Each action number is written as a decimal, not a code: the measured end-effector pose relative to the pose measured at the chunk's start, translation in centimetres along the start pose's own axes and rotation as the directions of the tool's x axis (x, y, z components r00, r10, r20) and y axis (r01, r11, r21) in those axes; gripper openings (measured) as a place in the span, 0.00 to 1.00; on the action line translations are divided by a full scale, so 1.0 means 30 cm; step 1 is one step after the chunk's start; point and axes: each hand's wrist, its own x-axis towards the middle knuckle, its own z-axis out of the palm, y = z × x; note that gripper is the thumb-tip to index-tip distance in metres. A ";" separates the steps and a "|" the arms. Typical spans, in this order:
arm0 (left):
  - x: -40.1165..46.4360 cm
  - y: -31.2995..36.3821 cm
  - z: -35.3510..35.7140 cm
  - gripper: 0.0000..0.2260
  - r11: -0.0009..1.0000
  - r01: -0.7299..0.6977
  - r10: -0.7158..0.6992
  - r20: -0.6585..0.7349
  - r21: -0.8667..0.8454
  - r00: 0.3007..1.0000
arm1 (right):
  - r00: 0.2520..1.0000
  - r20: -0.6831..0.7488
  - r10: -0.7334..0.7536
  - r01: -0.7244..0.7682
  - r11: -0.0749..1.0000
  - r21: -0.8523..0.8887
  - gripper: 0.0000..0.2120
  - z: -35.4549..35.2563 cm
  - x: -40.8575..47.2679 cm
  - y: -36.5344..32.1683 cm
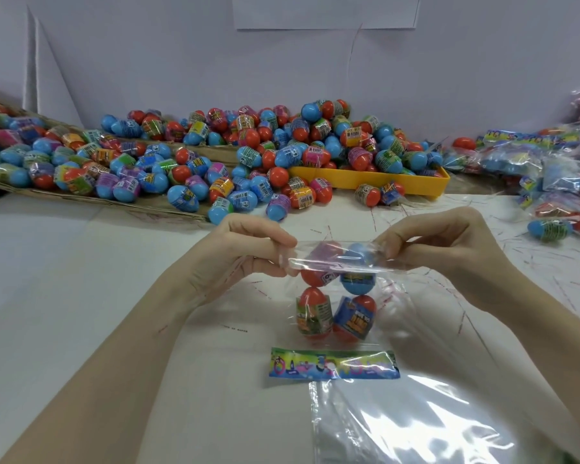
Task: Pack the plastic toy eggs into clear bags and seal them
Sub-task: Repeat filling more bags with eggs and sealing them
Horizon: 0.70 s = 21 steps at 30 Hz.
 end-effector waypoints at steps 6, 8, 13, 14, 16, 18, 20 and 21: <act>0.001 -0.005 -0.004 0.12 0.998 0.036 -0.038 0.039 0.052 0.999 | 0.998 -0.018 -0.055 0.053 0.992 -0.117 0.20 -0.001 -0.001 0.015; 0.001 -0.006 0.000 0.10 0.994 0.039 -0.043 0.033 0.106 0.999 | 0.995 -0.014 -0.097 0.092 0.973 -0.210 0.23 0.004 -0.006 0.016; -0.001 0.006 -0.004 0.06 0.990 0.021 -0.026 0.035 0.139 0.999 | 0.985 -0.035 -0.170 0.153 0.943 -0.294 0.26 0.008 -0.007 0.017; -0.001 0.008 -0.003 0.05 0.988 0.022 -0.026 0.027 0.151 0.999 | 0.984 -0.035 -0.173 0.155 0.941 -0.301 0.26 0.008 -0.007 0.018; 0.002 0.009 0.002 0.05 0.982 0.025 -0.025 -0.001 0.189 1.000 | 0.984 -0.033 -0.174 0.156 0.938 -0.311 0.27 0.008 -0.007 0.021; 0.003 0.013 0.007 0.03 0.975 0.025 -0.021 -0.020 0.223 1.000 | 0.985 -0.031 -0.172 0.153 0.936 -0.317 0.28 0.008 -0.007 0.021; -0.001 0.017 0.004 0.05 0.963 0.016 -0.012 -0.016 0.270 1.000 | 0.984 -0.035 -0.172 0.152 0.935 -0.320 0.28 0.009 -0.008 0.022; -0.002 0.018 0.001 0.10 0.952 0.011 -0.009 -0.007 0.305 1.000 | 0.984 -0.040 -0.171 0.149 0.936 -0.320 0.28 0.009 -0.008 0.023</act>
